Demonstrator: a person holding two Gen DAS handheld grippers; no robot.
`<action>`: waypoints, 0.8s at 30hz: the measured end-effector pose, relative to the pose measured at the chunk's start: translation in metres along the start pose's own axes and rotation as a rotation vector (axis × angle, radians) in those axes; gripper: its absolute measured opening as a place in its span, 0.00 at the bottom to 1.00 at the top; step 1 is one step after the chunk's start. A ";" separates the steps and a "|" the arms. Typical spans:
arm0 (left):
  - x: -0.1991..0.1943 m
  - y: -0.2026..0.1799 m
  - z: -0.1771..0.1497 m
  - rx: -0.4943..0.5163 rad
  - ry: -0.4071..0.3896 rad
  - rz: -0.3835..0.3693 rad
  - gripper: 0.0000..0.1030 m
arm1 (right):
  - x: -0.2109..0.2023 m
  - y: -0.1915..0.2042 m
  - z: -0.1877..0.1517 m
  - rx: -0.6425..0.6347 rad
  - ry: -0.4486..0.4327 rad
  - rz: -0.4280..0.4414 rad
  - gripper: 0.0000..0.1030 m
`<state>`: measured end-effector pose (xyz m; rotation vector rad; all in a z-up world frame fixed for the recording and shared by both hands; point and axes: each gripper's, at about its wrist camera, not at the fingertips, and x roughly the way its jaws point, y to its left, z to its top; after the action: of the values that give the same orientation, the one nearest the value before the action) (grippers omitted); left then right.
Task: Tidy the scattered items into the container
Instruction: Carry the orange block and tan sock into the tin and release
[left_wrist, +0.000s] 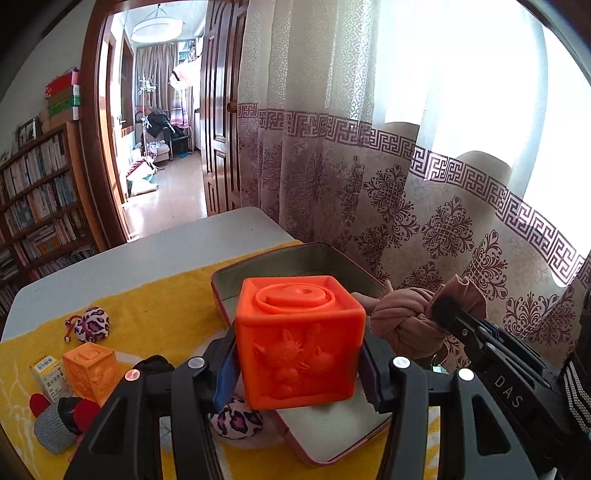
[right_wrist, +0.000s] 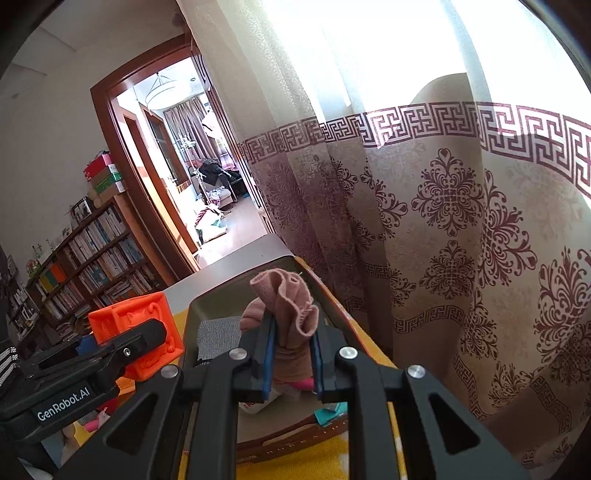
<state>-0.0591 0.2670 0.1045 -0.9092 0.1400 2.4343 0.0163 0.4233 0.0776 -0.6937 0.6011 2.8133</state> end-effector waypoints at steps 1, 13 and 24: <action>0.002 -0.001 -0.001 0.005 0.003 -0.002 0.54 | 0.001 -0.001 0.000 0.001 0.001 -0.001 0.17; 0.004 -0.004 -0.003 0.016 0.002 0.006 0.73 | 0.005 -0.007 -0.001 0.032 0.001 -0.026 0.47; -0.006 0.010 -0.007 -0.005 -0.014 0.027 0.73 | 0.005 -0.006 -0.002 0.034 -0.004 -0.036 0.47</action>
<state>-0.0562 0.2541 0.1027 -0.8982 0.1422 2.4659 0.0142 0.4279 0.0718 -0.6860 0.6274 2.7641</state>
